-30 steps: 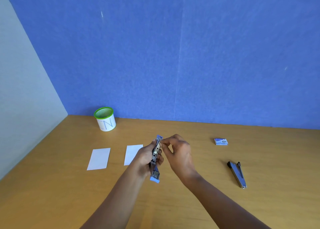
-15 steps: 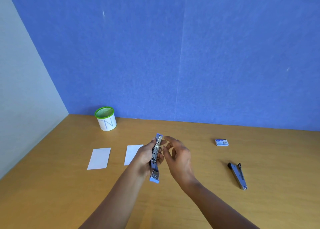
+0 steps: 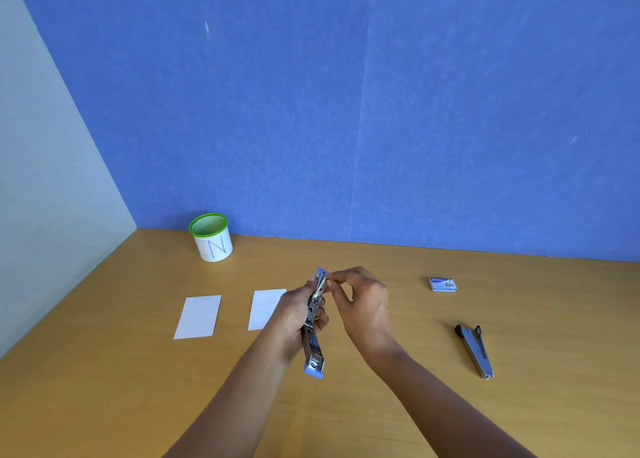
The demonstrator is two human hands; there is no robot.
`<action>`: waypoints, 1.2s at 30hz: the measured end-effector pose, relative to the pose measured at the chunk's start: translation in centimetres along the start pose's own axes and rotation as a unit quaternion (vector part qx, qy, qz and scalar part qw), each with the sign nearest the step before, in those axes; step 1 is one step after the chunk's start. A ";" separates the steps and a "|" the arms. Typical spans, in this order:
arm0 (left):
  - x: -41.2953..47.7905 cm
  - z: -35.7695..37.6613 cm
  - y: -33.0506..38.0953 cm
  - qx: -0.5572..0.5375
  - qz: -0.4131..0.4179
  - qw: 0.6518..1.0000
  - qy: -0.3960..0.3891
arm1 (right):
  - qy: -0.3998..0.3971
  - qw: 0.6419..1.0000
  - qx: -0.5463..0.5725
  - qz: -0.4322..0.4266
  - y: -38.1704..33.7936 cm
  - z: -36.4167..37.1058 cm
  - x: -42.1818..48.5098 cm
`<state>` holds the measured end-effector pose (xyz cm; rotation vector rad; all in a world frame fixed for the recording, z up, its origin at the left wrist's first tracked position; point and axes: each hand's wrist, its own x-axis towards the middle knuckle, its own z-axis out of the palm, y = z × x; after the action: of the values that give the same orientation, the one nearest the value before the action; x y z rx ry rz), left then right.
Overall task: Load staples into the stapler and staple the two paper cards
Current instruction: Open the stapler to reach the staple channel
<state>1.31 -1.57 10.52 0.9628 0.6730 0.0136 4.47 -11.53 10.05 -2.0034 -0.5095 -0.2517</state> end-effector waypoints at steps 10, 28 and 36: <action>-0.4 -0.2 -0.5 0.027 0.013 0.999 -0.017 | -0.061 0.998 0.015 -0.001 0.2 0.1 -1.3; 0.1 -0.8 -1.0 0.020 -0.003 0.999 -0.043 | -0.093 0.994 -0.012 -0.052 0.8 0.2 -2.6; 1.0 -1.5 -1.0 -0.014 -0.006 1.000 -0.028 | -0.078 0.992 -0.028 -0.100 2.4 0.3 -2.9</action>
<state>1.02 -0.70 8.66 0.9298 0.6259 -0.0144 3.00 -12.91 6.88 -2.0375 -0.8128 -0.2345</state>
